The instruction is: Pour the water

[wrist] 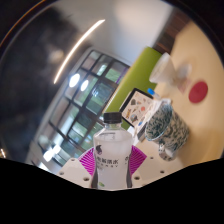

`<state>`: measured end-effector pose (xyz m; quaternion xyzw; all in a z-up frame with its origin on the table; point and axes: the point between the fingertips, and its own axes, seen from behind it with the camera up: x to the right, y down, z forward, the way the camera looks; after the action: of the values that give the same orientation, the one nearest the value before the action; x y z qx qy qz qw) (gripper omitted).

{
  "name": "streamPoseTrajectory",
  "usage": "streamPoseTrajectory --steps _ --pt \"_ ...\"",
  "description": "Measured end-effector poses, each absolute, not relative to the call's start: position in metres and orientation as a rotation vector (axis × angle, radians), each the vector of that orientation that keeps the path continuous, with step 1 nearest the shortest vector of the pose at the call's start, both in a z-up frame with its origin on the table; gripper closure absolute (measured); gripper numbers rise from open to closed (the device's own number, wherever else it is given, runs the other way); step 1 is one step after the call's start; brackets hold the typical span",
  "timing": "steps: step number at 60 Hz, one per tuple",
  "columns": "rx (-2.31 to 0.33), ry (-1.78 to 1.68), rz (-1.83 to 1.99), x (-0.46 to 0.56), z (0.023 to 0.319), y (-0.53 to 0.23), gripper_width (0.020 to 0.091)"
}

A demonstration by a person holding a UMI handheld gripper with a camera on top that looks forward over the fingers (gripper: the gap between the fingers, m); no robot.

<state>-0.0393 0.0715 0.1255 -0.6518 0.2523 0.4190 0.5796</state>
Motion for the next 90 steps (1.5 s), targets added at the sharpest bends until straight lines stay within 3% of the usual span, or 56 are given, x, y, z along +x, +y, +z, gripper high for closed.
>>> streamPoseTrajectory --steps 4,16,17,27,31,32,42,48,53,61,67,71,84,90 --pt "-1.442 0.798 1.187 -0.045 0.147 0.069 0.0717" --pt "-1.089 1.220 1.638 -0.012 0.165 0.090 0.0710" --pt "-1.060 1.272 1.653 -0.014 0.180 0.075 0.0710" --pt "-0.808 1.461 1.817 0.013 0.177 0.085 0.0697" --pt "-0.808 1.479 1.811 0.015 0.179 0.079 0.0697" --pt "-0.808 1.484 1.813 0.016 0.178 0.079 0.0659" --pt "-0.835 1.471 1.835 0.006 0.181 0.071 0.0680" --pt "-0.970 1.348 1.784 -0.016 0.188 0.060 0.0681" --pt "-1.169 1.002 1.500 -0.026 0.212 0.043 0.0679" --pt "-1.180 0.363 0.857 0.009 0.294 -0.016 0.0678" --pt "-1.132 0.131 0.413 0.071 0.315 -0.043 0.0680" --pt "-1.166 0.120 0.219 0.115 0.301 -0.015 0.0681" --pt "-1.413 0.160 0.133 0.220 0.184 0.048 0.0678" --pt "-1.484 0.120 0.078 0.231 0.145 0.045 0.0677"
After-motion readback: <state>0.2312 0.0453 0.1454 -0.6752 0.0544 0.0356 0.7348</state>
